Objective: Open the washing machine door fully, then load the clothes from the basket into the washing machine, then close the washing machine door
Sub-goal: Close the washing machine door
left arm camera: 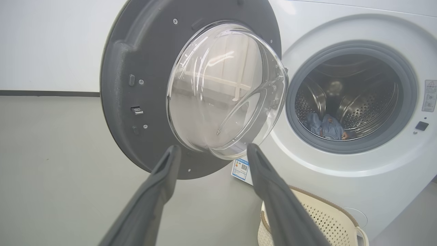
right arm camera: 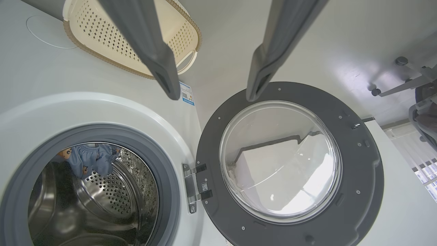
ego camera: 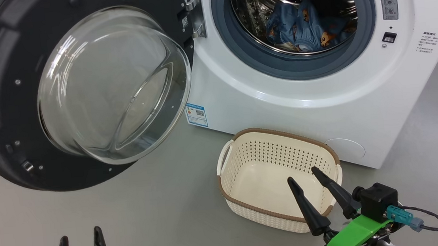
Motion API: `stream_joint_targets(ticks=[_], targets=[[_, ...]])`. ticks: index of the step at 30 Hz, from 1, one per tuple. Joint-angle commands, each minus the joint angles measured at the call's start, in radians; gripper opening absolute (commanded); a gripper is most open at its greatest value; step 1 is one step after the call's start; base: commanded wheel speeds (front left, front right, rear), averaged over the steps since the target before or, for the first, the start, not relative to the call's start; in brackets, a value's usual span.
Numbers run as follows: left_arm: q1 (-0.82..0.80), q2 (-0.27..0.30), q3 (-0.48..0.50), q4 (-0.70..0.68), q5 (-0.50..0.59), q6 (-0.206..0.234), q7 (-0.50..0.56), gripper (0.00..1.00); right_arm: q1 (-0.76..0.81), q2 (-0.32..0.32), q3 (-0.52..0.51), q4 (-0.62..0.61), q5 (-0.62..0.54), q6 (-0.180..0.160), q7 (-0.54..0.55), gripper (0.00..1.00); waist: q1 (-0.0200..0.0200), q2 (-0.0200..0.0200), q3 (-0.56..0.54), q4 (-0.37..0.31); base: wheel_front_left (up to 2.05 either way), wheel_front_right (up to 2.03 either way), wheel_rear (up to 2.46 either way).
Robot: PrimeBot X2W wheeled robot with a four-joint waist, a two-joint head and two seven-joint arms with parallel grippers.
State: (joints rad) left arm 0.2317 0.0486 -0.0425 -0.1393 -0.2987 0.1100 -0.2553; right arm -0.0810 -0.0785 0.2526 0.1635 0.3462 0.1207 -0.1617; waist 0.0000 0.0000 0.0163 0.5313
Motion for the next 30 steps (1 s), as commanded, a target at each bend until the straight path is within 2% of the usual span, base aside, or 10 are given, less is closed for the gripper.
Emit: stream_joint_targets(ticks=[1, 2, 3, 4, 5, 6, 13, 19, 24, 30], targets=[[-0.029, 0.002, 0.036, -0.024, -0.002, 0.001, -0.006, 1.00, -0.005, 0.006, 0.023, -0.028, -0.005, 0.010, -0.011, 1.00, 0.0000, 0.0000, 0.000, 0.000, 0.00, 0.00, 0.00], [-0.029, 0.002, 0.037, -0.025, -0.003, 0.001, -0.006, 1.00, -0.004, 0.006, 0.023, -0.029, -0.005, 0.010, -0.011, 1.00, 0.0000, 0.0000, 0.000, -0.001, 0.00, 0.00, 0.00], [-0.029, 0.002, 0.037, -0.026, -0.003, 0.001, -0.006, 0.91, -0.004, 0.006, 0.022, -0.030, -0.006, 0.010, -0.010, 1.00, 0.0000, 0.0000, 0.001, -0.001, 0.00, 0.00, 0.00], [-0.029, 0.002, 0.039, -0.027, -0.004, 0.001, -0.006, 0.48, -0.004, 0.006, 0.021, -0.032, -0.007, 0.010, -0.009, 1.00, 0.0000, 0.0000, 0.002, -0.001, 0.00, 0.00, 0.00], [-0.030, 0.002, 0.041, -0.029, -0.004, 0.000, -0.006, 0.22, -0.004, 0.005, 0.020, -0.033, -0.008, 0.010, -0.008, 1.00, 0.0000, 0.0000, 0.004, -0.001, 0.00, 0.00, 0.00], [-0.031, 0.002, 0.043, -0.031, -0.004, 0.000, -0.006, 0.00, -0.002, 0.005, 0.018, -0.035, -0.009, 0.010, -0.006, 1.00, 0.0000, 0.0000, 0.006, -0.001, 0.00, 0.00, 0.00], [-0.054, 0.002, 0.102, -0.083, -0.036, -0.009, -0.006, 0.00, 0.007, 0.000, 0.007, -0.057, -0.021, 0.010, 0.007, 1.00, 0.0000, 0.0000, 0.029, -0.001, 0.00, 0.00, 0.00], [-0.105, 0.019, 0.238, -0.134, -0.050, -0.057, -0.006, 0.00, 0.022, -0.018, -0.015, -0.095, -0.039, 0.010, 0.036, 1.00, 0.0000, 0.0000, 0.060, -0.002, 0.00, 0.00, 0.00], [-0.210, 0.112, 0.369, -0.116, -0.107, -0.105, -0.006, 0.00, 0.039, -0.022, -0.029, -0.128, -0.050, 0.010, 0.057, 1.00, 0.0000, 0.0000, 0.069, -0.008, 0.00, 0.00, 0.00], [-0.416, 0.275, 0.491, 0.002, -0.225, -0.141, 0.035, 0.00, 0.070, -0.020, -0.065, -0.180, -0.075, 0.010, 0.085, 1.00, 0.0000, 0.0000, 0.091, -0.019, 0.00, 0.00, 0.00]])
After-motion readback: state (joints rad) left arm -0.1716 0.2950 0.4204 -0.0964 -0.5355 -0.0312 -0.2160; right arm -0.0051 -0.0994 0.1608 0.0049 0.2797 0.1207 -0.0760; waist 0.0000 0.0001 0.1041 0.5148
